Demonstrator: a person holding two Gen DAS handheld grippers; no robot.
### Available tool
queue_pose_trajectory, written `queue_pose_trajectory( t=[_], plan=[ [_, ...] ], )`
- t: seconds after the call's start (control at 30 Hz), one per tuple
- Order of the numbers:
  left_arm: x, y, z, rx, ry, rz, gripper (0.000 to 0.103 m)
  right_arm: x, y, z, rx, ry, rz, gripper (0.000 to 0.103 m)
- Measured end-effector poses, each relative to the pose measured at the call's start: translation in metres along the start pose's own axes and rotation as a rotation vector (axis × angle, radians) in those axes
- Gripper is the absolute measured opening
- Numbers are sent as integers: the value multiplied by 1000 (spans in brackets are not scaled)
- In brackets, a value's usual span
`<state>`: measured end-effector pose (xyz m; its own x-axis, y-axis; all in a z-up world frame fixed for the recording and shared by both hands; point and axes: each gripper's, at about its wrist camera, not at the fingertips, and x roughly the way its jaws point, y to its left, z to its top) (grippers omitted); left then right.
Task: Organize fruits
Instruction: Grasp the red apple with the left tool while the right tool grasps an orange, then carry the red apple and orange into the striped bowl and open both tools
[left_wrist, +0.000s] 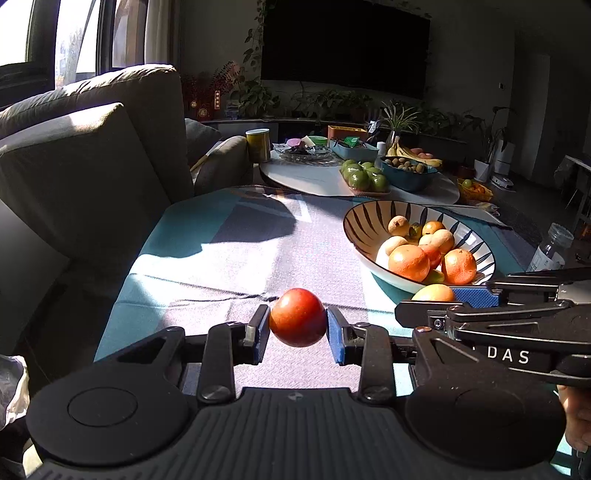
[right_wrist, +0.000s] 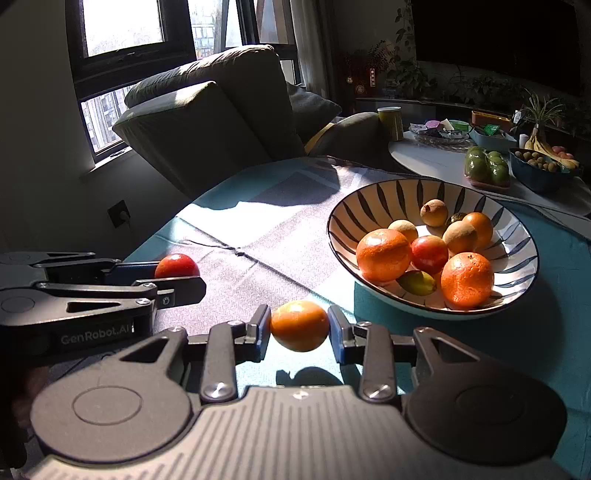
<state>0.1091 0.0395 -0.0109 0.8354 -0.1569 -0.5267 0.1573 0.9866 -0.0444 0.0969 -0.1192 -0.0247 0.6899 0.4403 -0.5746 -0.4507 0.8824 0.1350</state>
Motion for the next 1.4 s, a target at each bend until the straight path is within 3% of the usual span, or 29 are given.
queue_pose_trajectory(
  t=[0.2,0.3,0.57,0.87,1.4],
  plan=[
    [28,-35,35,61,-69,-92,31,-19,-27,20,34,-111,-108,84],
    [52,-47,46,61,-51,-129,31,-15,-49,25,76,-120,-172,84],
    [89,-58,50,67,0,-104,31,2,-78,28,120,-112,-220,85],
    [70,-54,49,62,-35,-78,31,-9,-76,28,126,-146,-211,85],
    [-2,-58,42,35,-89,-47,31,-54,-53,18,177,-188,-250,85]
  ],
)
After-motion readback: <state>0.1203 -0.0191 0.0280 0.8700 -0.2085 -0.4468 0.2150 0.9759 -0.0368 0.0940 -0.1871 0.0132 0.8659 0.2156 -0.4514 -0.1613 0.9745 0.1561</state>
